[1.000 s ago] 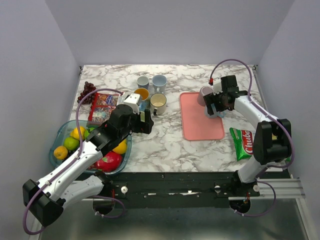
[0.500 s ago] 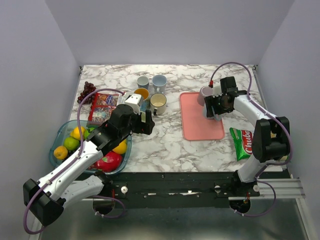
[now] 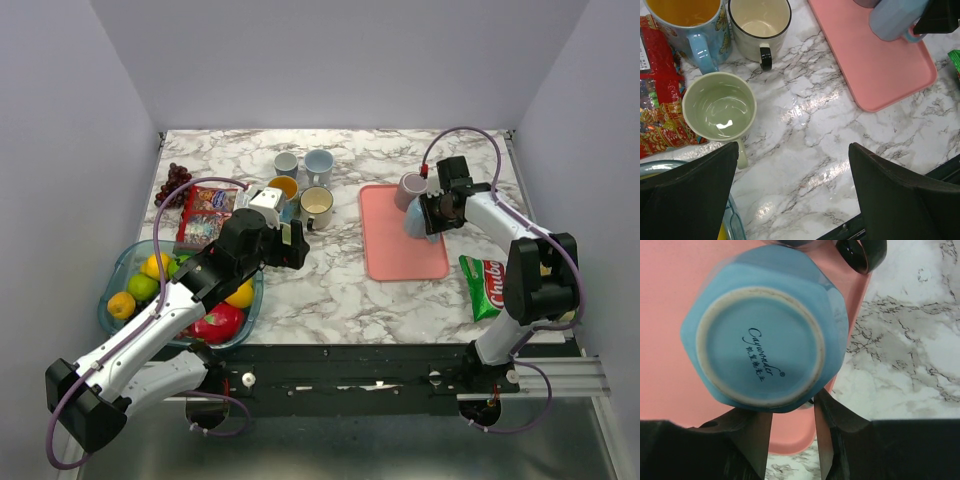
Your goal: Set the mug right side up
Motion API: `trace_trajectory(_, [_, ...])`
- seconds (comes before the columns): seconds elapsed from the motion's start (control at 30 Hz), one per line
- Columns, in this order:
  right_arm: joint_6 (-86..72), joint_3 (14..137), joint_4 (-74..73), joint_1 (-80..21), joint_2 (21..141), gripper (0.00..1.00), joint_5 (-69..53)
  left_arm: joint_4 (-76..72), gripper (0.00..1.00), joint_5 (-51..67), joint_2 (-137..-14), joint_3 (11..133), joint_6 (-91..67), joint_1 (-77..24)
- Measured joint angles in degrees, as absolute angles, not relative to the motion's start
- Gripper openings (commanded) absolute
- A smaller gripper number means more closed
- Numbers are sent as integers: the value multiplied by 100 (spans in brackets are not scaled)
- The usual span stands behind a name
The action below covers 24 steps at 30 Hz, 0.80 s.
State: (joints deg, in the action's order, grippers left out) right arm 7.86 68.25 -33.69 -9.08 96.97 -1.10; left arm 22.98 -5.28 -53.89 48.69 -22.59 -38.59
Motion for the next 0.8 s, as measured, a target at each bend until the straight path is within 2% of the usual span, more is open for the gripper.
trace_trajectory(0.43, [860, 6696, -3186, -1079, 9697, 32, 384, 2276, 99, -523, -5389, 4860, -2259, -3859])
trace_trajectory(0.8, [996, 6506, -2908, -1083, 9673, 37, 322, 2272, 99, -506, -5389, 4840, -2259, -3859])
